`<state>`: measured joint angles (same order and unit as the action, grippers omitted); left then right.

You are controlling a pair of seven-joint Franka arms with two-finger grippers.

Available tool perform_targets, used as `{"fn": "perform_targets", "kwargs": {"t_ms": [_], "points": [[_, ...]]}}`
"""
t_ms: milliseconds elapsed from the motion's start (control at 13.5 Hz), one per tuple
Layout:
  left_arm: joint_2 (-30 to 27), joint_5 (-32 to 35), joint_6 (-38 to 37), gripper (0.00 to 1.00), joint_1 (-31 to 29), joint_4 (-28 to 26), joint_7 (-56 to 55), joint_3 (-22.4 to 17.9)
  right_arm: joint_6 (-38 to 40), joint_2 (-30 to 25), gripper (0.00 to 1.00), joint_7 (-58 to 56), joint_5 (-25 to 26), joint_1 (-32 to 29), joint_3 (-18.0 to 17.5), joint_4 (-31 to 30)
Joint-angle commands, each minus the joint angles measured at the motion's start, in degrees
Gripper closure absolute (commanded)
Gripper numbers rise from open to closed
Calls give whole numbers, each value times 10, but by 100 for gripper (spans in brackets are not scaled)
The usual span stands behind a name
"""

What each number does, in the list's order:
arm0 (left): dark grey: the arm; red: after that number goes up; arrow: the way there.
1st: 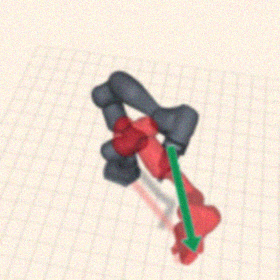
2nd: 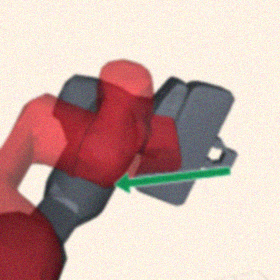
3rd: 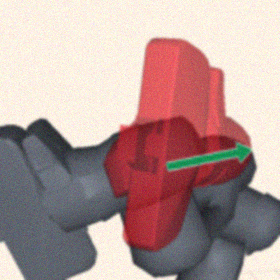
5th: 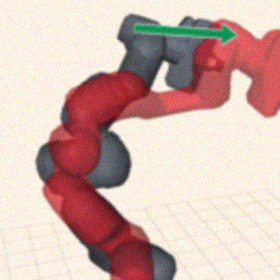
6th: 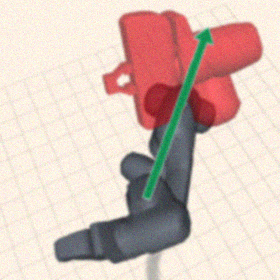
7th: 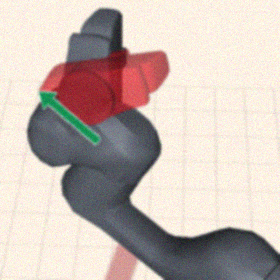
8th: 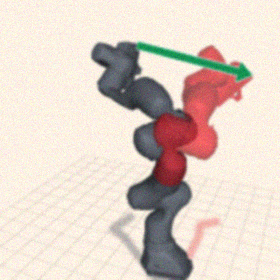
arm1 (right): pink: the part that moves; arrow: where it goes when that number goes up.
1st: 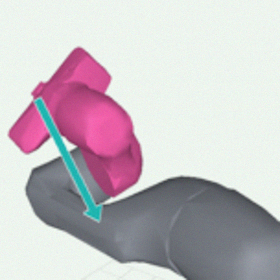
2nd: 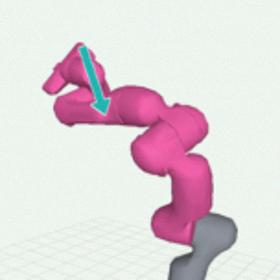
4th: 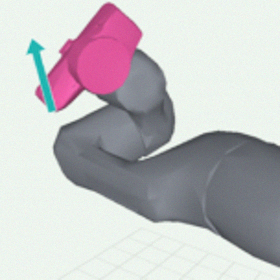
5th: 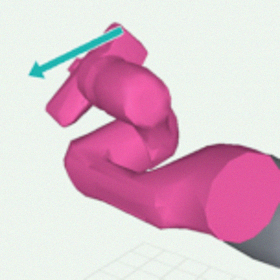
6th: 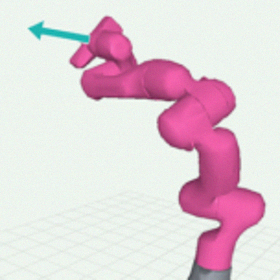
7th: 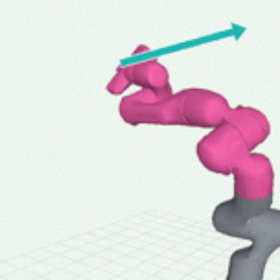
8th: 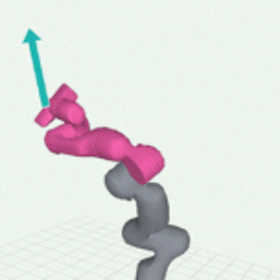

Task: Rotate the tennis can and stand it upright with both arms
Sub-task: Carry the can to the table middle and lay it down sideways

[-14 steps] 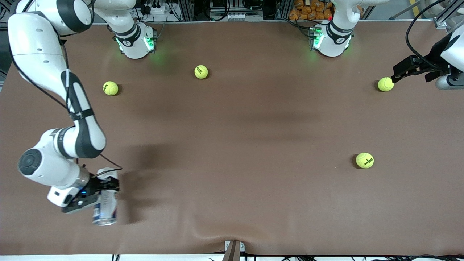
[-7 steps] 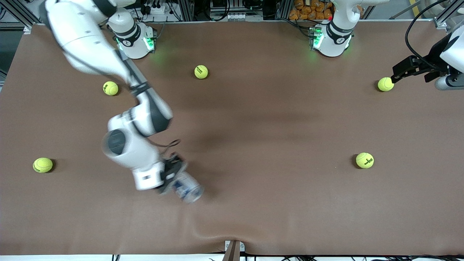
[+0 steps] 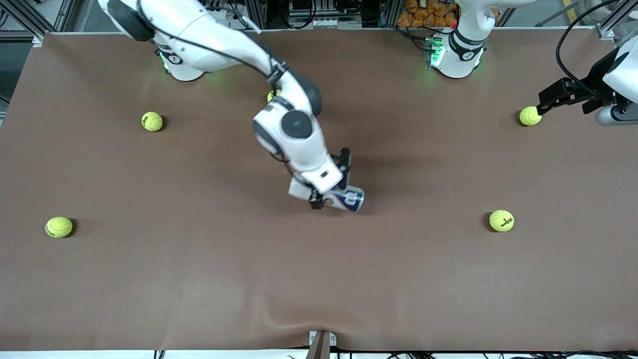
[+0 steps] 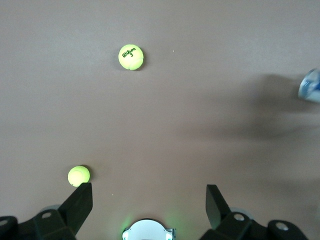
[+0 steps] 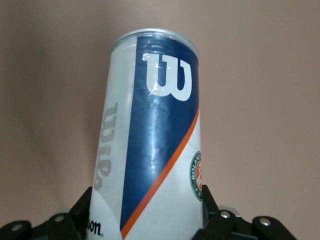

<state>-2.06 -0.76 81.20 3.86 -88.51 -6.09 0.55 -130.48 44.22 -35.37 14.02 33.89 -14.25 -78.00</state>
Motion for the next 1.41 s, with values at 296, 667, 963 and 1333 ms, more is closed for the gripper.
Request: {"fn": "perform_targets", "kwargs": {"t_ms": [296, 667, 963, 1333], "points": [[-4, 0, 12, 0, -3, -1, 7, 2, -104, 49, 15, -8, 61, 13, 10, -7], [-5, 0, 14, 0, -3, -1, 8, 2, -186, 95, 15, -50, 62, 2, 10, -7], [-5, 0, 14, 0, -3, -1, 8, 2, -218, 105, 0, -73, 59, -6, 10, -6], [-6, 0, 13, 0, -5, -1, 8, 1, -159, 68, 0, -66, 51, -4, -9, -12]]}}
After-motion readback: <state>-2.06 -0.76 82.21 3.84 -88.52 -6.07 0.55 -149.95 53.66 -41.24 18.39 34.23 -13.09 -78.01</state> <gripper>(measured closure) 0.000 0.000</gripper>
